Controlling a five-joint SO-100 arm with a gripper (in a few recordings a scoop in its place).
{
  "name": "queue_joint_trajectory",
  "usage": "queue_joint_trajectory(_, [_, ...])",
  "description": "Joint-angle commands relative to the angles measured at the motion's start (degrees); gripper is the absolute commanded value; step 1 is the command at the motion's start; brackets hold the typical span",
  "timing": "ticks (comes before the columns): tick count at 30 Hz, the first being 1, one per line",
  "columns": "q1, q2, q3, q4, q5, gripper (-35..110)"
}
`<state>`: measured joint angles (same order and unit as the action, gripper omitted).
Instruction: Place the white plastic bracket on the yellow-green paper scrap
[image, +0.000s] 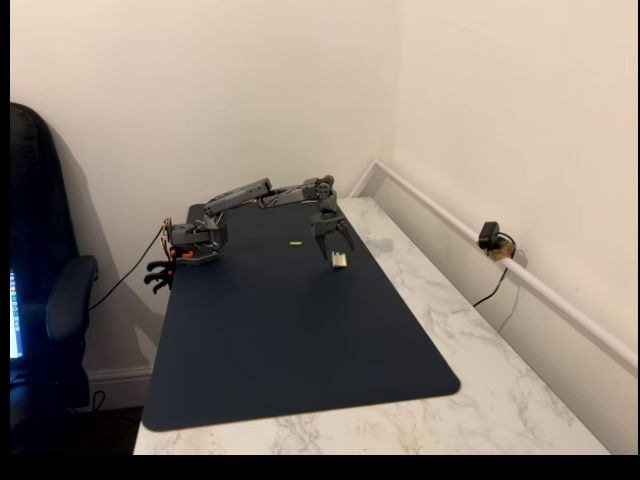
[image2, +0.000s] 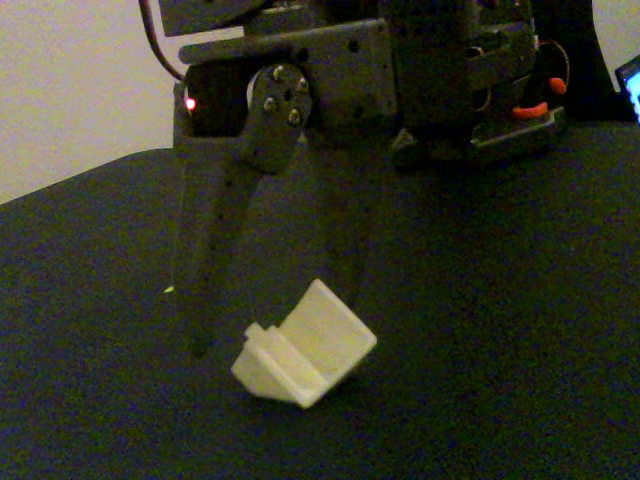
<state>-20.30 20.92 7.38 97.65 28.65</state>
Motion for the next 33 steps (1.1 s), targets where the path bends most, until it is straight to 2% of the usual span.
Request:
queue_joint_trajectory(1, [-1.58,2.37,-2.64,2.55,0.53,39])
queue_joint_trajectory(9, [-2.72,1.58,-2.29,2.64,0.97,37])
queue_joint_trajectory(18, [-2.64,1.23,-1.49,2.81,1.76,21])
queue_joint_trajectory(24, [-1.85,2.20,0.53,2.81,0.70,22])
queue_joint_trajectory(30, [-0.44,2.64,1.93,2.81,0.44,4])
queue_joint_trajectory(33, [-0.09,3.25,2.72,2.81,0.00,0])
